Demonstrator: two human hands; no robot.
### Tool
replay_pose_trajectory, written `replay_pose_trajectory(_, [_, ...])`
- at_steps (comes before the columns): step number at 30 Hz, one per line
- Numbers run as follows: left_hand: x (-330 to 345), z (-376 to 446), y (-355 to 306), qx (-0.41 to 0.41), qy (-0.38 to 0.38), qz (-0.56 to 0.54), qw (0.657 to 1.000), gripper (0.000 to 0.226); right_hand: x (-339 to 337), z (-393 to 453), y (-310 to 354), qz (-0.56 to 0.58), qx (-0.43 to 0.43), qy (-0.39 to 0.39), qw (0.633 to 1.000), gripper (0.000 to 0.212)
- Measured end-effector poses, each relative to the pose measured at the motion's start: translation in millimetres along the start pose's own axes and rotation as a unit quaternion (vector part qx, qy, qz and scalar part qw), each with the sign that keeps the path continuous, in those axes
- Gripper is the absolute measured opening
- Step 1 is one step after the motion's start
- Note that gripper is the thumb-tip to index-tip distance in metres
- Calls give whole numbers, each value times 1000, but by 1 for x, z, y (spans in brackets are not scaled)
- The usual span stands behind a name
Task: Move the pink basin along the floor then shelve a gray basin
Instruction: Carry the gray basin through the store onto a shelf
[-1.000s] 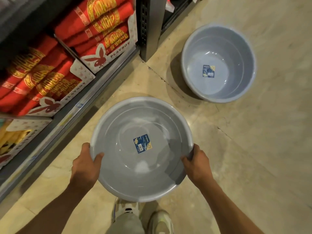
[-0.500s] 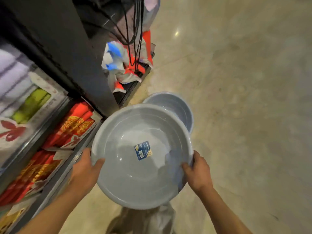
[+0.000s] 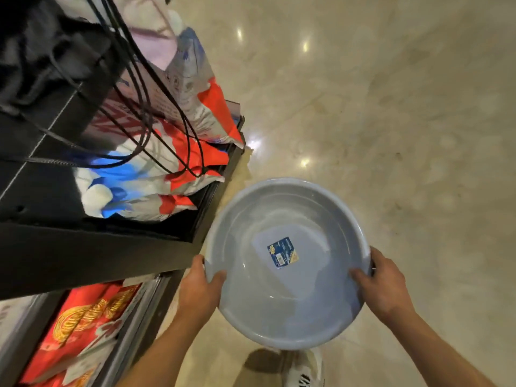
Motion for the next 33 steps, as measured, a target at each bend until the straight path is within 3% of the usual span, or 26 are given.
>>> replay_pose_trajectory(6, [23, 51, 2, -11, -14, 51, 999, 25, 23, 44, -16, 16, 15, 17, 1000, 44])
replay_pose_trajectory(11, [45, 72, 2, 5, -5, 59, 998, 21, 41, 64, -31, 34, 38, 15, 999, 33])
replay_pose_trajectory(25, [82, 114, 31, -83, 31, -33, 995, 27, 87, 65, -59, 112, 119, -1, 987, 52])
replay_pose_trajectory(33, [64, 96, 6, -55, 30, -89, 994, 25, 63, 67, -44, 135, 111, -29, 984, 49])
Point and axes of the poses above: each hand's wrist, its own z-axis towards the middle knuckle, its own x-axis out of the palm, y = z × x, the point moved 4 cm from there along z, towards the middle knuckle, and after that the axes turned 9 degrees about -x, right-handed, at the moved point
